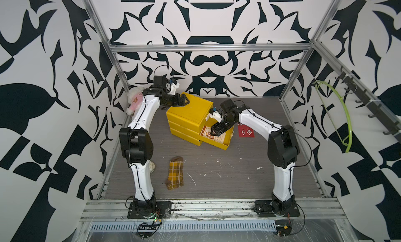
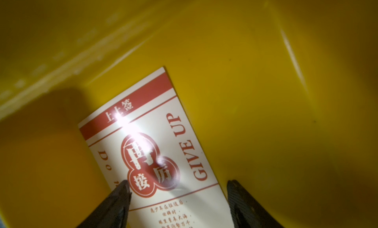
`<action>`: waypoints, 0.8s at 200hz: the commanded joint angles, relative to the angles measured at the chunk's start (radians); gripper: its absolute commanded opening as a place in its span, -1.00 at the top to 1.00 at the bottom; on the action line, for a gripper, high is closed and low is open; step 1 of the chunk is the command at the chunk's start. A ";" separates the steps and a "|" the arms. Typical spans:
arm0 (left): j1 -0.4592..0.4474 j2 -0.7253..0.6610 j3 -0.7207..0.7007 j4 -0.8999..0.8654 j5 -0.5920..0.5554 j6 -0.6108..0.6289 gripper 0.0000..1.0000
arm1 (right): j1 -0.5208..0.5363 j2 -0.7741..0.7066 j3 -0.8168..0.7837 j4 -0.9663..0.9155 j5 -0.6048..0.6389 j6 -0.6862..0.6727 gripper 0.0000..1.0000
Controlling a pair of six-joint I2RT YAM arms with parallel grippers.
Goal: Take the postcards out of the drawer
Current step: Pick up the postcard from the drawer.
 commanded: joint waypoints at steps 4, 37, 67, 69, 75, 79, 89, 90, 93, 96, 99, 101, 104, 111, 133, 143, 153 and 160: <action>-0.016 0.049 -0.012 -0.071 -0.005 0.014 -0.86 | 0.005 -0.027 0.032 0.026 0.076 -0.023 -0.60; -0.016 0.049 -0.014 -0.070 -0.005 0.014 -0.87 | 0.006 -0.007 0.034 0.039 0.094 -0.030 -0.68; -0.017 0.047 -0.012 -0.071 -0.006 0.015 -0.87 | 0.007 0.043 0.081 -0.045 0.034 -0.045 -0.74; -0.017 0.047 -0.013 -0.070 -0.006 0.015 -0.87 | 0.007 0.045 0.083 -0.050 0.025 -0.047 -0.75; -0.015 0.047 -0.013 -0.071 -0.006 0.014 -0.86 | 0.008 0.052 0.083 -0.067 -0.001 -0.049 -0.74; -0.016 0.047 -0.012 -0.071 -0.006 0.014 -0.86 | 0.008 0.055 0.082 -0.075 -0.017 -0.051 -0.74; -0.016 0.047 -0.012 -0.071 -0.009 0.014 -0.86 | 0.009 0.062 0.077 -0.092 -0.049 -0.053 -0.72; -0.016 0.046 -0.013 -0.071 -0.009 0.014 -0.86 | 0.010 0.062 0.077 -0.095 -0.052 -0.053 -0.72; -0.016 0.046 -0.012 -0.071 -0.010 0.014 -0.86 | 0.010 0.064 0.076 -0.102 -0.059 -0.054 -0.71; -0.016 0.047 -0.012 -0.070 -0.010 0.014 -0.86 | 0.010 0.066 0.074 -0.106 -0.066 -0.055 -0.70; -0.015 0.047 -0.012 -0.070 -0.010 0.014 -0.86 | 0.010 0.067 0.072 -0.113 -0.073 -0.056 -0.70; -0.015 0.047 -0.012 -0.071 -0.009 0.014 -0.86 | 0.010 0.067 0.072 -0.116 -0.077 -0.056 -0.69; -0.016 0.047 -0.010 -0.071 -0.009 0.014 -0.86 | 0.011 0.067 0.067 -0.118 -0.087 -0.055 -0.69; -0.015 0.048 -0.010 -0.071 -0.009 0.014 -0.86 | 0.012 0.067 0.059 -0.121 -0.109 -0.056 -0.69; -0.015 0.050 -0.009 -0.071 -0.008 0.014 -0.86 | 0.015 0.061 0.044 -0.131 -0.198 -0.052 -0.68; -0.016 0.050 -0.007 -0.071 -0.009 0.016 -0.86 | 0.020 0.060 0.042 -0.133 -0.220 -0.050 -0.68; -0.015 0.050 -0.006 -0.071 -0.008 0.013 -0.86 | 0.021 0.061 0.045 -0.138 -0.243 -0.050 -0.68; -0.016 0.050 -0.005 -0.073 -0.008 0.013 -0.86 | 0.021 0.062 0.050 -0.143 -0.256 -0.050 -0.67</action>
